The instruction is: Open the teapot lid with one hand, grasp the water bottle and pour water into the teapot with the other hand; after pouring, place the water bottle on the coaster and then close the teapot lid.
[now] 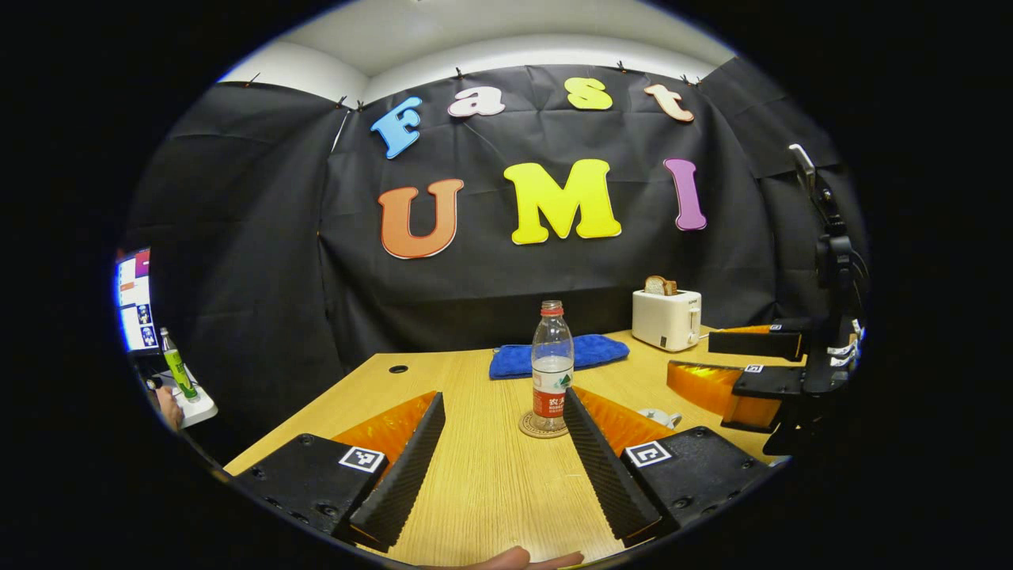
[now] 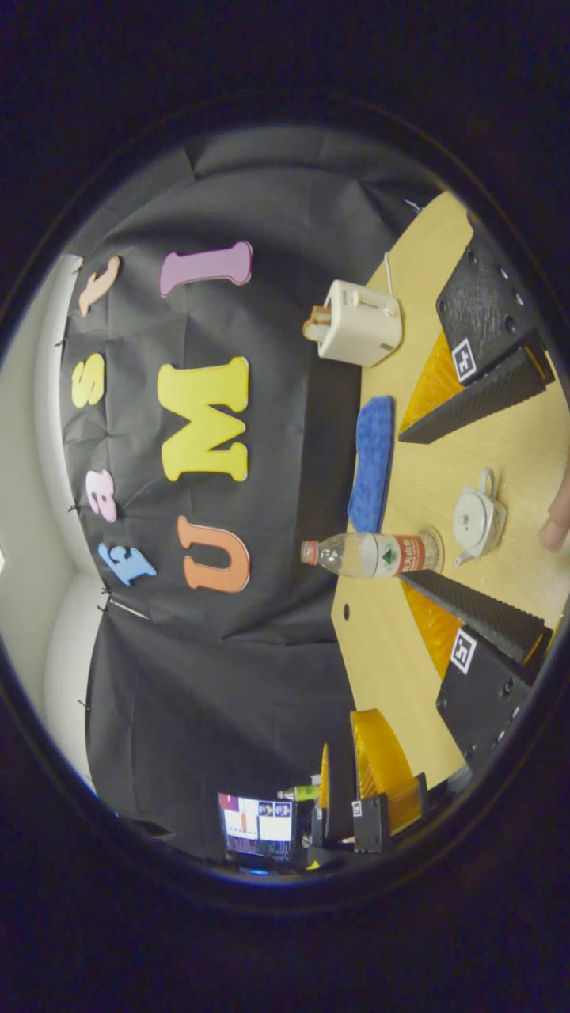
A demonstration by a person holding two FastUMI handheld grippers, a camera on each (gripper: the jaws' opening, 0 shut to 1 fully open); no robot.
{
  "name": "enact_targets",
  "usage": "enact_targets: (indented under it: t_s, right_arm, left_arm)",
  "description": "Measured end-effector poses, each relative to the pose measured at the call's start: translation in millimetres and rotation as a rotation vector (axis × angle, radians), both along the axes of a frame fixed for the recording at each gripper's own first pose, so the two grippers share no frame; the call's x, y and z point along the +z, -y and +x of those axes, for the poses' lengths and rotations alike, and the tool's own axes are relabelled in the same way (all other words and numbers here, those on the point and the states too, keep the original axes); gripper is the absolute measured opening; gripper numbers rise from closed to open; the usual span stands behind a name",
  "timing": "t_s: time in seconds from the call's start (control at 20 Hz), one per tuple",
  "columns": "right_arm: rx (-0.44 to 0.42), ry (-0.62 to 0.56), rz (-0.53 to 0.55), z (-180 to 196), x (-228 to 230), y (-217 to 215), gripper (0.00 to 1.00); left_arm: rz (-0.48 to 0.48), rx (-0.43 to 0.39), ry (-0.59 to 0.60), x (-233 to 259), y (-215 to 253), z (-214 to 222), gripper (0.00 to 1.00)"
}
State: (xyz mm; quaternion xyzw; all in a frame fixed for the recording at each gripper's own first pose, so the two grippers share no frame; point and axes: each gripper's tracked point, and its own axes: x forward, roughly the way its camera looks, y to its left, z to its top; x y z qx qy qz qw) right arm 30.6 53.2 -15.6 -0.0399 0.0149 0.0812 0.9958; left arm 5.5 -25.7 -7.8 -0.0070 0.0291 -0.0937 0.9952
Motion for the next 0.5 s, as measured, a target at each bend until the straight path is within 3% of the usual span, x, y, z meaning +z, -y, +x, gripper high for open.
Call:
enact_targets:
  t_s: [0.25,0.5]
  right_arm:
    - [-0.128,0.018,0.012,-24,20,41,0.95]
    - [-0.221,0.041,0.090,-43,40,86,0.95]
  left_arm:
    - [-0.012,0.015,-0.013,2,-2,-1,0.94]
    - [-0.051,0.015,-0.026,3,3,-3,0.94]
